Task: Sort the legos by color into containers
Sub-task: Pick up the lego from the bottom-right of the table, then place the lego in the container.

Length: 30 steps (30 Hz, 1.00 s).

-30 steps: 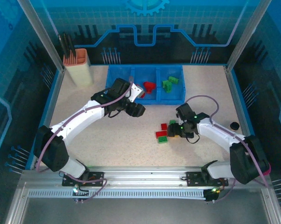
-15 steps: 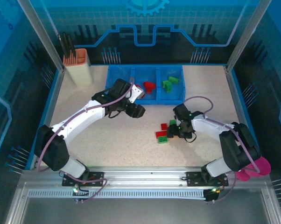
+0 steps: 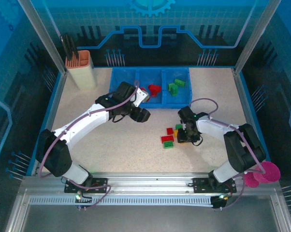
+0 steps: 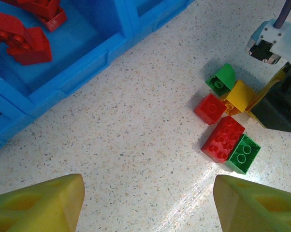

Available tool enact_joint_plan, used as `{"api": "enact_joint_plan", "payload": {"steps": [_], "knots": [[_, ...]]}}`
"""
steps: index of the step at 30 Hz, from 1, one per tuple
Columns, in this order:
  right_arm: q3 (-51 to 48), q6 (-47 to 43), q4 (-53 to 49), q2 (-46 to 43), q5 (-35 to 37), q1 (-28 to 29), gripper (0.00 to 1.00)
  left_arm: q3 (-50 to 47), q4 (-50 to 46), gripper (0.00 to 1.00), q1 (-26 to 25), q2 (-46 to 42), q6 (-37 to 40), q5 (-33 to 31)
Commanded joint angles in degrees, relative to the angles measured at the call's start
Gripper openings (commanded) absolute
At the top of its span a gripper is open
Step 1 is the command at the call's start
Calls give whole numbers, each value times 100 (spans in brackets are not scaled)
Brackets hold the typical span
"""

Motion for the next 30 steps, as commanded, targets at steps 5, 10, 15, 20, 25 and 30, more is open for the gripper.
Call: {"api": "enact_joint_plan", "payload": {"steps": [5,10,15,20,25,30], "knots": [[181,-202,153,-150,-92,54,31,22,-70,72,-57,8,55,-93],[823,-462,-641,-693,26,99,27,1,-46,73,-25,-211,99,-127],[1655,-642,-1071,-896,15,190,25,-116,28,74,291,-659,101,22],[2884,-1024,-1393,-370,206,527,25,-280,-70,75,717,-1191,39,300],[4344,-1532,-1238,606,299,768,25,-654,-164,76,1263,-1905,-24,441],[6136,-2186,-935,1984,554,1029,25,-1002,-436,79,1656,-2557,3,282]]}}
